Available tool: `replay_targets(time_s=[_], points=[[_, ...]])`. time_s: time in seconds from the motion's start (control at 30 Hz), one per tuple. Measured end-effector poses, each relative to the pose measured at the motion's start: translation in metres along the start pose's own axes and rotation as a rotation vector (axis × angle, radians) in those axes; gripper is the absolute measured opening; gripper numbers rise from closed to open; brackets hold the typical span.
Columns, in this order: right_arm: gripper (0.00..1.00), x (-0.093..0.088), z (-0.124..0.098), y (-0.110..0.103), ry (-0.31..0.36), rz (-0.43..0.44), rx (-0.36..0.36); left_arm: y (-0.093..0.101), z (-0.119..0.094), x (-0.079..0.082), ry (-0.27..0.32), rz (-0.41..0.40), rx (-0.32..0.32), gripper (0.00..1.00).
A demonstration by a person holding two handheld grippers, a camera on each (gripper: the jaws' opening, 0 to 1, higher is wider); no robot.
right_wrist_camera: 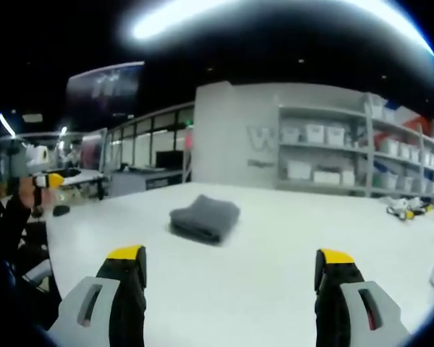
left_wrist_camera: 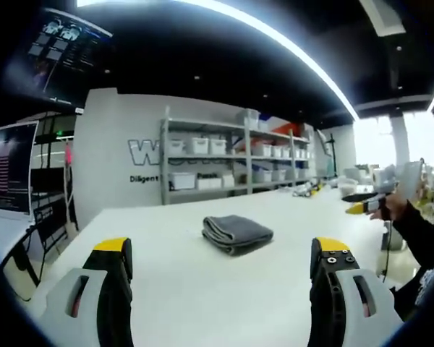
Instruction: Open the folded towel by lifting each exposed corner and separating the folded layers until the towel lies flat within the target outline without major curled edges
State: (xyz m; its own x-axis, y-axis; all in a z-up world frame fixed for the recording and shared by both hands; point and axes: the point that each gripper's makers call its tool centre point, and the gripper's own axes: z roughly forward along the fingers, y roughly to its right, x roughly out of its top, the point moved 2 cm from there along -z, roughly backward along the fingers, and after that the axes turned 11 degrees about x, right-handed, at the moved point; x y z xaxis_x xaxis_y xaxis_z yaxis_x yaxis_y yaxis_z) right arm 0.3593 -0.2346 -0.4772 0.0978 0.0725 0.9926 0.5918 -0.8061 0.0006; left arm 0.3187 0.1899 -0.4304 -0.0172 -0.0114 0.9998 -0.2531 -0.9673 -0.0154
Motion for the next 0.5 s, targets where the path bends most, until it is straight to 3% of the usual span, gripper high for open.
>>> replay_targets(time_s=[0.5], points=[[0.97,-0.007,0.027,0.008,-0.03,-0.021,-0.01,0.009,0.024,-0.014,-0.026,-0.01,-0.017,1.0]])
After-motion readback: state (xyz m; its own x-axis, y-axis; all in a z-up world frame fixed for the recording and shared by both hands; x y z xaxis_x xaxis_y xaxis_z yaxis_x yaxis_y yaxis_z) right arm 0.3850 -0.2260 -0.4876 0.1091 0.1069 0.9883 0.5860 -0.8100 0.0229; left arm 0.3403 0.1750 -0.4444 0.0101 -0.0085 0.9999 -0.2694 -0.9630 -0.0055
